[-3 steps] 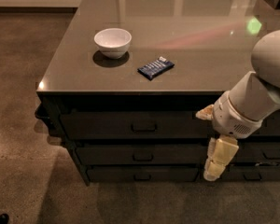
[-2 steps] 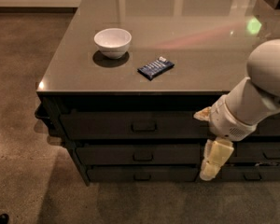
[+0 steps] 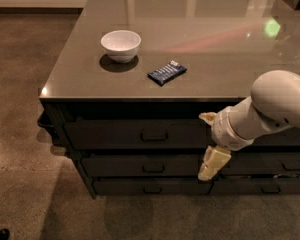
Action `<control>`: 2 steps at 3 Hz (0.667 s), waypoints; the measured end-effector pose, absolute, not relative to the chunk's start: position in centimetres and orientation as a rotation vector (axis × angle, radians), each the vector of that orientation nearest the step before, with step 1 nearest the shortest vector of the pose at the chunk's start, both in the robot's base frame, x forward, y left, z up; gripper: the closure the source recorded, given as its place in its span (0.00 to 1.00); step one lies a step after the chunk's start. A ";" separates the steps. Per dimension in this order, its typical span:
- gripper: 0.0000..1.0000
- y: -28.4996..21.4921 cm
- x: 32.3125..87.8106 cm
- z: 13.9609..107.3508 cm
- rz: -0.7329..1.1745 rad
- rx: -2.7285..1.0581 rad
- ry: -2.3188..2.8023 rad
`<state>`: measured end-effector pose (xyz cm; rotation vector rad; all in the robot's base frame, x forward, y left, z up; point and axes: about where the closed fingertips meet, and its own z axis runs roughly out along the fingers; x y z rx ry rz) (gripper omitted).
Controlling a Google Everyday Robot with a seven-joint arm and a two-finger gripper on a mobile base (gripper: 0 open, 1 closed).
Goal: Open top drawer
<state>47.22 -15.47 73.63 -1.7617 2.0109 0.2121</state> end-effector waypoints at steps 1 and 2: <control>0.00 -15.3 48.5 74.2 0.169 -1.726 1.988; 0.00 -15.3 48.5 74.2 0.169 -1.726 1.988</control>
Offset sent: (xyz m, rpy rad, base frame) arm 0.0129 0.0014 0.0053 0.0080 -0.0489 -0.0187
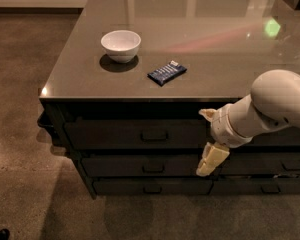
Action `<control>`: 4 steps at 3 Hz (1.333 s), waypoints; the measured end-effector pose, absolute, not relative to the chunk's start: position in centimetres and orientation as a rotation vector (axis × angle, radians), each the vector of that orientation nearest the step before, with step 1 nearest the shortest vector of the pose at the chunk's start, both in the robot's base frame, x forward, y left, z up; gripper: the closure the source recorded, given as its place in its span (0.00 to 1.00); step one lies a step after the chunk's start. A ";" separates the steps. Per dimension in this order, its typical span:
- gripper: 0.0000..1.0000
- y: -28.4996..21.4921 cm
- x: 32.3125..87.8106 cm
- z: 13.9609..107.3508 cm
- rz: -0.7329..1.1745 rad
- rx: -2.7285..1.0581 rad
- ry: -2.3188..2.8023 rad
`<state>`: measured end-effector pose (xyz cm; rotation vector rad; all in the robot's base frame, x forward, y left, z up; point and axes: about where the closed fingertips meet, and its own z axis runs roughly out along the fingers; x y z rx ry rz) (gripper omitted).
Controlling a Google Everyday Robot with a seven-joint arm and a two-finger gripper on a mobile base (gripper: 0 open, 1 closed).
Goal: Open top drawer
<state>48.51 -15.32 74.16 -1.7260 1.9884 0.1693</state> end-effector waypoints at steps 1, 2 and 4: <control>0.00 -14.0 50.0 72.0 0.207 -1.716 1.947; 0.00 -11.9 51.8 69.2 0.271 -1.729 1.894; 0.00 -8.7 55.8 65.4 0.275 -1.746 1.805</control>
Offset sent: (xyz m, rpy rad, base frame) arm 0.0576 0.0580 -0.0875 0.1553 0.0035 0.1131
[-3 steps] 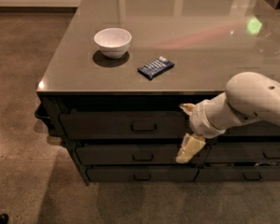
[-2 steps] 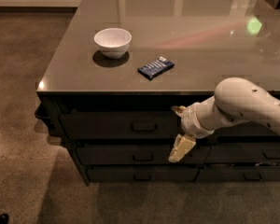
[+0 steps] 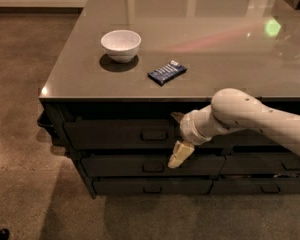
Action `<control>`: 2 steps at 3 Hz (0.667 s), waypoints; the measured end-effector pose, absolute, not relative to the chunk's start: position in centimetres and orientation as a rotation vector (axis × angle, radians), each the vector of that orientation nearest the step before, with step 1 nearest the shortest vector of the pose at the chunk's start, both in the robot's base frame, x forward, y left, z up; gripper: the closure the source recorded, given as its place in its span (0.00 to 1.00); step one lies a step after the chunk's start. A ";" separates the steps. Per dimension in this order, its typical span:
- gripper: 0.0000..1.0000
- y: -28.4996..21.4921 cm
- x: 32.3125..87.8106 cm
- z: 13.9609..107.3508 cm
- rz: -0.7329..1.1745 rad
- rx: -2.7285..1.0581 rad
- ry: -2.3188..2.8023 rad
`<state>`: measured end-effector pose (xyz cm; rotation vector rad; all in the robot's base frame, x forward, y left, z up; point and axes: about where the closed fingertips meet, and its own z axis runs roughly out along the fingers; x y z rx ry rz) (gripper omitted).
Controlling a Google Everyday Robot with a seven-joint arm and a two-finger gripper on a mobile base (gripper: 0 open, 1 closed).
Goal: Open top drawer
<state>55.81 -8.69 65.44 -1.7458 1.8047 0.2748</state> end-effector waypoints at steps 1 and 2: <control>0.00 -7.3 57.2 64.8 0.250 -1.761 1.766; 0.00 -6.3 57.5 64.1 0.260 -1.804 1.752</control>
Offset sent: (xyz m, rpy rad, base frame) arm 0.0191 0.0330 -0.0197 -0.0391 -0.0064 0.0927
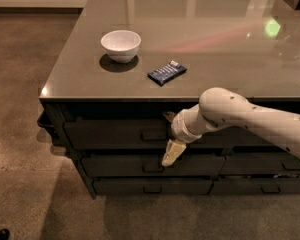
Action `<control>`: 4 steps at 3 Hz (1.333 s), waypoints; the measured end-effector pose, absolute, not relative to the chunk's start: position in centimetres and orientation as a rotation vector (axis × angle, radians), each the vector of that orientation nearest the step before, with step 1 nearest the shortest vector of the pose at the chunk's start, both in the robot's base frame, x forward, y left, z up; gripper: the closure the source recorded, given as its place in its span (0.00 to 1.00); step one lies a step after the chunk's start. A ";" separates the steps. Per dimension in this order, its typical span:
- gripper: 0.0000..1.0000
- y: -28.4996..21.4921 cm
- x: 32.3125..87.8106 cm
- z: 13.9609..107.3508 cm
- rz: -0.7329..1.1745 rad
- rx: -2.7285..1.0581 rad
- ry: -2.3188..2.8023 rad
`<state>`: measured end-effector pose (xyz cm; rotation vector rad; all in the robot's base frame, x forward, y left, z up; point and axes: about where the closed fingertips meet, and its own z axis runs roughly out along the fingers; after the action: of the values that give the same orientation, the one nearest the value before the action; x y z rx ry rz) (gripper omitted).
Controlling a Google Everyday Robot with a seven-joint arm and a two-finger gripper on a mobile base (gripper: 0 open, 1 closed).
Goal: Open top drawer
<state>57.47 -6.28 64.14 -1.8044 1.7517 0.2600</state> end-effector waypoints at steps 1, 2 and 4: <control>0.00 -6.3 56.2 63.5 0.331 -1.856 1.777; 0.00 -7.6 53.6 64.6 0.417 -1.923 1.834; 0.00 -11.2 48.1 67.0 0.596 -1.961 1.922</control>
Offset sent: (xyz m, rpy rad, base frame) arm -0.0793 -0.0346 0.0237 -0.0984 0.3265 0.1145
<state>48.06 -11.23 66.96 -1.9606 1.9221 0.5964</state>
